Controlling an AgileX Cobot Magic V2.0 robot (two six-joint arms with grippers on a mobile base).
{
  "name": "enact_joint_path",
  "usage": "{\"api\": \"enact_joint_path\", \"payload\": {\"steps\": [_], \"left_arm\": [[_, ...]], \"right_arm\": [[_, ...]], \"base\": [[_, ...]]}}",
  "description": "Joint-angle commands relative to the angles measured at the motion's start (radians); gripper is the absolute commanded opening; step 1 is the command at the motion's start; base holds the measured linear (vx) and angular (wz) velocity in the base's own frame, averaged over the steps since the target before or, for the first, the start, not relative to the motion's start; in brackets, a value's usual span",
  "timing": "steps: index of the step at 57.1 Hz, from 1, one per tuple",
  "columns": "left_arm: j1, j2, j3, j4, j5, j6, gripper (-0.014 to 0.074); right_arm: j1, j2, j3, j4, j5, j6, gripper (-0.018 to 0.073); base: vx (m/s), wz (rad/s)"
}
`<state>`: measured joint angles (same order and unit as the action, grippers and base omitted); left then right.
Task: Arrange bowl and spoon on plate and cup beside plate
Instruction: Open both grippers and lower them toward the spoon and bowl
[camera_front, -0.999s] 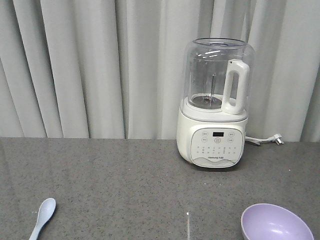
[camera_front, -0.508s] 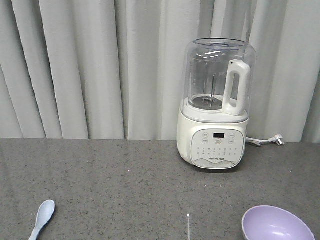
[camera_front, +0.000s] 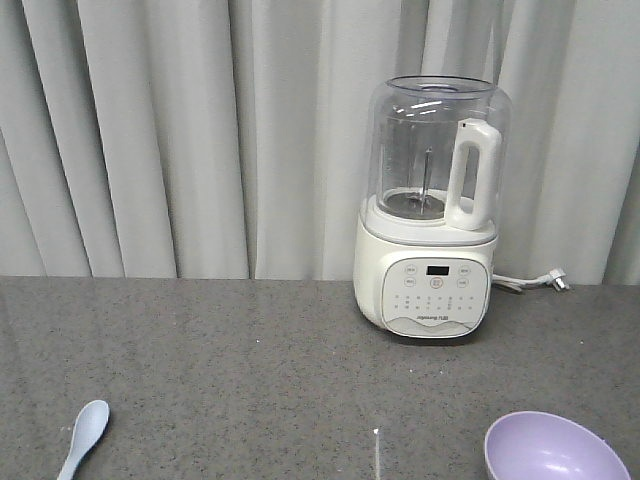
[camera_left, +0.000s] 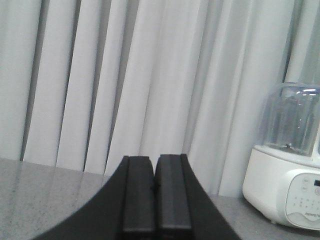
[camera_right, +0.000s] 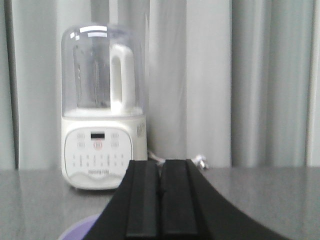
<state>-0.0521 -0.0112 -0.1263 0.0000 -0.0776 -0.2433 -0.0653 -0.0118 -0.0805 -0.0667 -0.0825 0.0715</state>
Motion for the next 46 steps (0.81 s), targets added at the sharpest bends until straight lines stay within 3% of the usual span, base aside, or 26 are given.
{"api": "enact_joint_path", "payload": {"steps": [1, 7, 14, 19, 30, 35, 46], "left_arm": [[-0.001, 0.009, -0.14, 0.019, -0.032, 0.038, -0.0006], [-0.003, 0.162, -0.338, 0.036, -0.019, 0.119, -0.0006], [-0.003, 0.415, -0.618, 0.037, 0.134, 0.19, -0.0006], [-0.005, 0.577, -0.734, 0.038, 0.178, 0.267, -0.0006], [-0.005, 0.737, -0.765, 0.0, 0.138, 0.263, -0.0006], [-0.021, 0.768, -0.765, -0.026, 0.14, 0.259, 0.0006], [-0.038, 0.795, -0.765, -0.026, 0.147, 0.261, 0.0134]], "right_arm": [[-0.001, 0.04, -0.171, -0.019, -0.05, -0.012, -0.0008], [-0.001, 0.193, -0.39, -0.023, -0.017, -0.038, -0.0008], [0.0, 0.423, -0.63, -0.036, -0.021, -0.049, -0.0008], [0.0, 0.559, -0.722, -0.037, -0.029, -0.043, -0.0008], [0.001, 0.704, -0.745, -0.004, 0.0, -0.032, -0.0008], [0.001, 0.712, -0.745, -0.007, 0.076, -0.034, -0.0004], [0.001, 0.712, -0.745, -0.013, 0.176, -0.042, 0.0088]], "base": [[0.0, 0.0], [0.0, 0.0], [0.0, 0.0], [0.0, 0.0], [0.0, 0.0], [0.0, 0.0], [0.0, 0.0]]}}
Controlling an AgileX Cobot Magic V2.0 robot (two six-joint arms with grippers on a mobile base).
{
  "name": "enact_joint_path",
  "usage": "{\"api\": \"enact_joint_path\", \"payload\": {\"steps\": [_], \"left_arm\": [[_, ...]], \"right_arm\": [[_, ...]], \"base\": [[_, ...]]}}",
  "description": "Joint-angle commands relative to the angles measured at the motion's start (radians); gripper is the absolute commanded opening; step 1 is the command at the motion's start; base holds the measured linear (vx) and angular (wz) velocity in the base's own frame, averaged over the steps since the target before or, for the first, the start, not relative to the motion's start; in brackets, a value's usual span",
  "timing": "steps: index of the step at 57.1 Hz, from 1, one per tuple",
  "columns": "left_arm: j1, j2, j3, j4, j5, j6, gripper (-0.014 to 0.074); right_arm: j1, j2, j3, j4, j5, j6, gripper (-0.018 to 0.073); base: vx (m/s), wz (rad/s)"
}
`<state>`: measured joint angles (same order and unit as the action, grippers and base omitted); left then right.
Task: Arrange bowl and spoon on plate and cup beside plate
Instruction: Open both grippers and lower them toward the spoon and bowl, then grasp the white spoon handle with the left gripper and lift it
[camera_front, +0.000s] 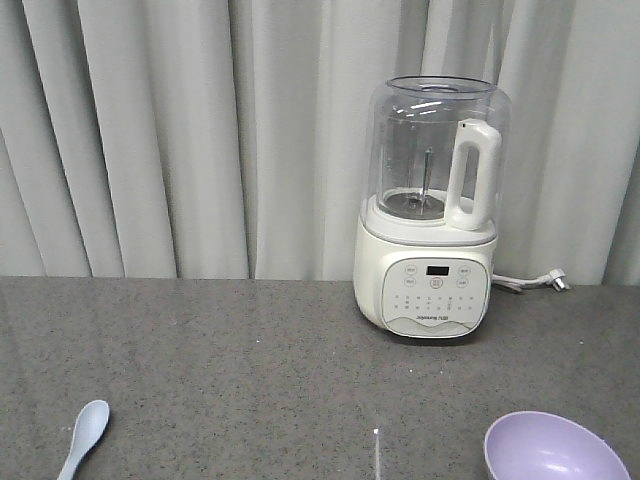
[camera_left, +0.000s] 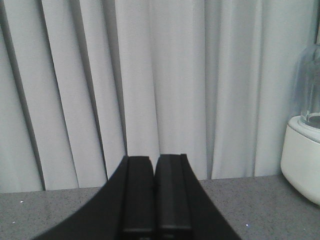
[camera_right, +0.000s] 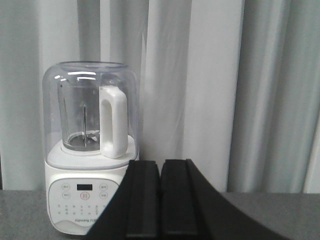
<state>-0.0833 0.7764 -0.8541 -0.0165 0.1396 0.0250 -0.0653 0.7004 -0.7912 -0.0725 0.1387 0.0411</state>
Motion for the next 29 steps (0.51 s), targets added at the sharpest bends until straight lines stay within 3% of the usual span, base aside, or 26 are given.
{"api": "enact_joint_path", "payload": {"steps": [1, 12, 18, 23, 29], "left_arm": [[-0.006, 0.011, -0.037, -0.009, -0.07, -0.007, 0.0155], [-0.006, 0.03, -0.037, -0.009, -0.072, -0.007, 0.0425], [-0.006, 0.051, -0.035, -0.055, -0.079, -0.036, 0.0505], [-0.01, 0.079, -0.035, -0.107, -0.061, -0.054, 0.0506], [-0.033, 0.132, -0.064, -0.105, 0.03, -0.025, 0.0494]], "right_arm": [[0.001, 0.0, -0.034, -0.009, -0.037, -0.011, 0.0109], [0.001, 0.0, -0.034, -0.009, 0.043, -0.041, 0.0467], [0.001, 0.0, -0.034, -0.008, 0.026, -0.041, 0.0632], [0.001, 0.0, -0.034, -0.008, 0.014, -0.041, 0.0689], [0.001, 0.0, -0.034, 0.003, 0.011, -0.041, 0.0692]], "base": [[0.0, 0.0], [0.0, 0.0], [0.0, 0.0], [0.0, 0.0], [0.0, 0.0]]}}
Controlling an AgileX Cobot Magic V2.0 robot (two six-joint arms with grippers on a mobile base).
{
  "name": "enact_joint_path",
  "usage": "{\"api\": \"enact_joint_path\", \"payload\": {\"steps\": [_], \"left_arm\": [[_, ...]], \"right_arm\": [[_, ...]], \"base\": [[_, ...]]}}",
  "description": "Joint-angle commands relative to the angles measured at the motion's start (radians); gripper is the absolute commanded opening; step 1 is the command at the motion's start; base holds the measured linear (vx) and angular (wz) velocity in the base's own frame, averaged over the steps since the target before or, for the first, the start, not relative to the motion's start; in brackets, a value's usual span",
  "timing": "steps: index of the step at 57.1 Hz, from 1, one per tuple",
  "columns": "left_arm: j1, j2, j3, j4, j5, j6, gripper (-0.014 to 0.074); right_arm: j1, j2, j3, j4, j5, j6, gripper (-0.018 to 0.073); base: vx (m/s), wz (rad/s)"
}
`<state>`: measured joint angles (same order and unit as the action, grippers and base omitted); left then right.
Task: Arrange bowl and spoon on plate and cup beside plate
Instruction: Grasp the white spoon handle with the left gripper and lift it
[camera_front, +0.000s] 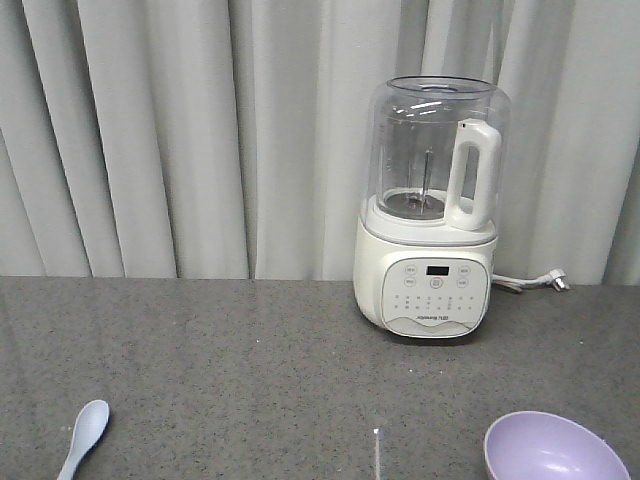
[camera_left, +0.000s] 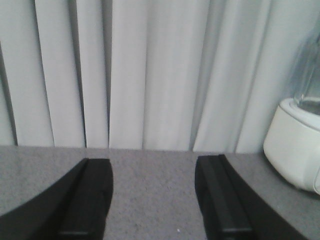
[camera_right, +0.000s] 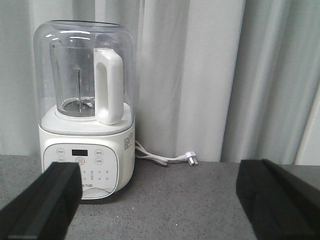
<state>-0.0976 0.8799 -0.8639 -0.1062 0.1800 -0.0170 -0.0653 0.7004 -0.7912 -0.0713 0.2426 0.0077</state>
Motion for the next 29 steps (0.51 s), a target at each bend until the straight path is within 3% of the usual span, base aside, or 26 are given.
{"api": "enact_joint_path", "payload": {"steps": [1, 7, 20, 29], "left_arm": [[-0.021, 0.038, -0.066, -0.016, 0.018, 0.029, 0.0491], [-0.027, 0.143, -0.148, -0.016, 0.166, 0.102, 0.0488], [-0.027, 0.404, -0.273, -0.016, 0.42, 0.102, 0.0488], [-0.027, 0.566, -0.275, -0.017, 0.52, 0.062, 0.0488]], "right_arm": [[0.001, 0.0, -0.034, 0.002, -0.093, -0.008, 0.0688], [0.001, 0.0, -0.034, 0.002, -0.09, -0.008, 0.0658], [0.001, 0.037, -0.034, 0.001, -0.048, -0.008, 0.0572], [0.001, 0.077, -0.034, 0.001, 0.004, -0.008, 0.0561]], "base": [[0.0, 0.0], [0.0, 0.0], [0.0, 0.0], [0.0, 0.0]]}}
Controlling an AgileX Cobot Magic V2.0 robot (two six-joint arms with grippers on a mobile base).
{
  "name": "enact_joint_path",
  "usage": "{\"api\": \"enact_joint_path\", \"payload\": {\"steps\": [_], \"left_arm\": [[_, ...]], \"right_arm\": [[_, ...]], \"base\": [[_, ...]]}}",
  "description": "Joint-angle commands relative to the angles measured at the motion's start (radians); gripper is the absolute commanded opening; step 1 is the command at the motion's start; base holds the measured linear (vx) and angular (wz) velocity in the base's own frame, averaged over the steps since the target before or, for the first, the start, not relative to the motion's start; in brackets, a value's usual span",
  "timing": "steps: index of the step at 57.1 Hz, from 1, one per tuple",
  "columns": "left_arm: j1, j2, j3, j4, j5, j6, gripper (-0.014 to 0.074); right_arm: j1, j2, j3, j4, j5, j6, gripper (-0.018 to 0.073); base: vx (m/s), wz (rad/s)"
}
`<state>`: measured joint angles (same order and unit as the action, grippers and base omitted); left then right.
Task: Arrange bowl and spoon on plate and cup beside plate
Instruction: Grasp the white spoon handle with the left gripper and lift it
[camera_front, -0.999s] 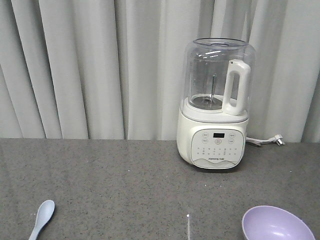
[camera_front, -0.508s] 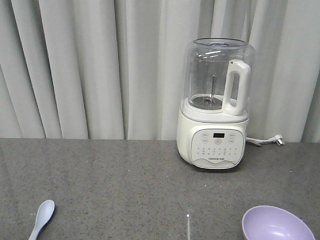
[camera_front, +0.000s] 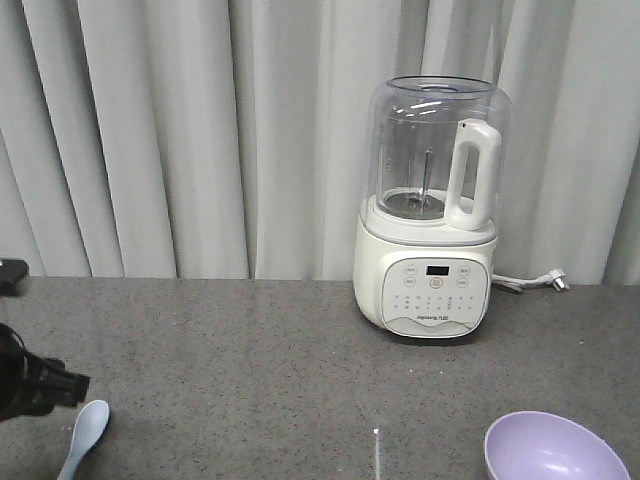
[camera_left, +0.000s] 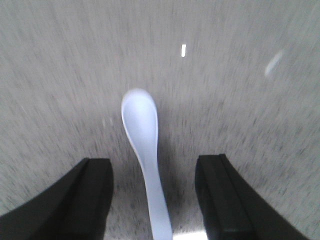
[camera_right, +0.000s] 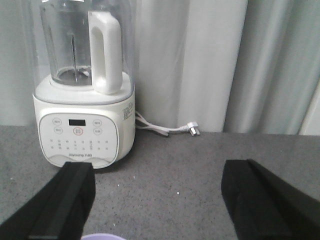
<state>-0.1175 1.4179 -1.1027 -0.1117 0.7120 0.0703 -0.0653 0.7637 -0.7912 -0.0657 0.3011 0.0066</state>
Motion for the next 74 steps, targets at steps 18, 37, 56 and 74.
{"api": "enact_joint_path", "payload": {"steps": [18, 37, 56, 74], "left_arm": [[-0.007, 0.174, -0.036, -0.011, -0.019, -0.054, 0.0488], [-0.007, 0.273, -0.063, -0.01, -0.005, -0.055, 0.0434], [-0.009, 0.288, -0.071, -0.009, 0.012, -0.02, -0.0009], [-0.009, 0.098, -0.072, -0.025, -0.066, -0.02, -0.0008]], "right_arm": [[0.001, 0.038, -0.034, -0.008, -0.047, -0.007, 0.0561], [0.001, 0.042, -0.034, -0.008, -0.046, -0.007, 0.0561], [-0.001, 0.042, -0.034, -0.008, -0.041, -0.007, 0.0561], [-0.001, 0.056, -0.034, -0.008, 0.053, 0.034, 0.0561]], "base": [[0.0, 0.0], [0.0, 0.0], [0.0, 0.0], [0.0, 0.0]]}}
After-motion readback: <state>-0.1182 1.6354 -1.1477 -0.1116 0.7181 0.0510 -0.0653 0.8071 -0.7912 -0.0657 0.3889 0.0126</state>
